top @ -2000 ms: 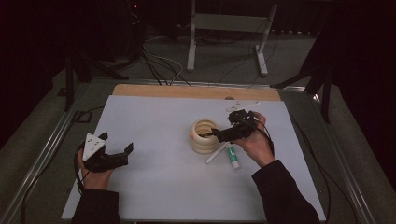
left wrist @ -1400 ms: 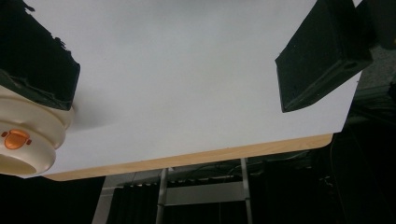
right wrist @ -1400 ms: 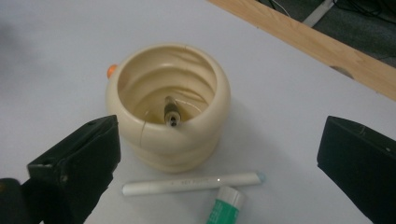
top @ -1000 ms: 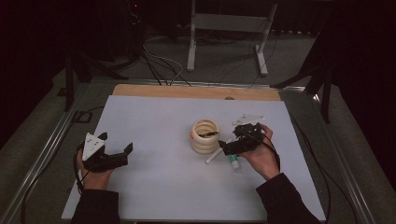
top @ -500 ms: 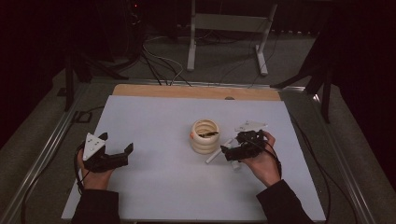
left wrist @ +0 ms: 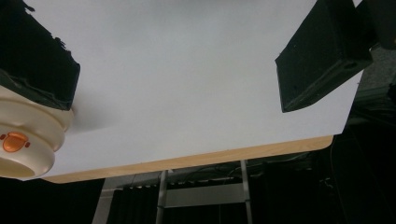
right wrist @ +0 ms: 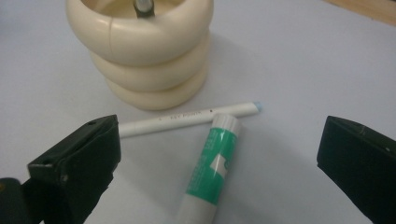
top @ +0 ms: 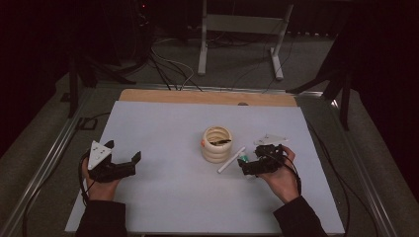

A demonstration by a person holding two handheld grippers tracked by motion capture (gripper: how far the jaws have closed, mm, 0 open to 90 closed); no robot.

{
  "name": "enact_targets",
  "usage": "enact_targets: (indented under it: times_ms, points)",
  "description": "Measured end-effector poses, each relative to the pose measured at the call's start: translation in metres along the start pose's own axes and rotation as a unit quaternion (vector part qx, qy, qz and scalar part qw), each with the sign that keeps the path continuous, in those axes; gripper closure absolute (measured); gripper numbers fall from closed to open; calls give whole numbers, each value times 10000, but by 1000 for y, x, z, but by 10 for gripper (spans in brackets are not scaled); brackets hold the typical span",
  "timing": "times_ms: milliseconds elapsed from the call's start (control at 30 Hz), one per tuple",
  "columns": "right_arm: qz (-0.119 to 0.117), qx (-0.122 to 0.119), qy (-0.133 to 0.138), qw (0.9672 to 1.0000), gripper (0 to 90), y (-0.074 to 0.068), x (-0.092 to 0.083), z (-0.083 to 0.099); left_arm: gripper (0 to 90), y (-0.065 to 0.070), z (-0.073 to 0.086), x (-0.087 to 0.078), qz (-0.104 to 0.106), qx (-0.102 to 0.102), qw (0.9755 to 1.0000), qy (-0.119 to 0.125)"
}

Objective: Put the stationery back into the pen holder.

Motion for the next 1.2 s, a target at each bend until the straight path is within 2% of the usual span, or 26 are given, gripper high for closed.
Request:
enact_targets:
  times_ms: [167,600,933,1200]
  points:
    - [-99,107,-6,9999,0,-2,0,6,0,0,0,0,-5,3,10000,-8]
    - [-140,265,-201,9993,0,-4,7,22,0,0,1,1,-6,2,10000,-25]
    - [-109,215,-436,9988,0,-11,18,30,0,0,1,1,-3,-3,10000,-13]
    - [-71,231,-613,9978,35,-12,26,37,0,0,1,1,-4,-6,10000,-25]
Point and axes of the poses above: each handheld gripper's, and its own axes: x roughly forward along the jaws, z roughly out of its underside, y roughly to its right, the point moved 10 cm from there along x, roughly forward along the jaws, and after that the axes turned 14 degrees about -x, right-handed, at the moved point
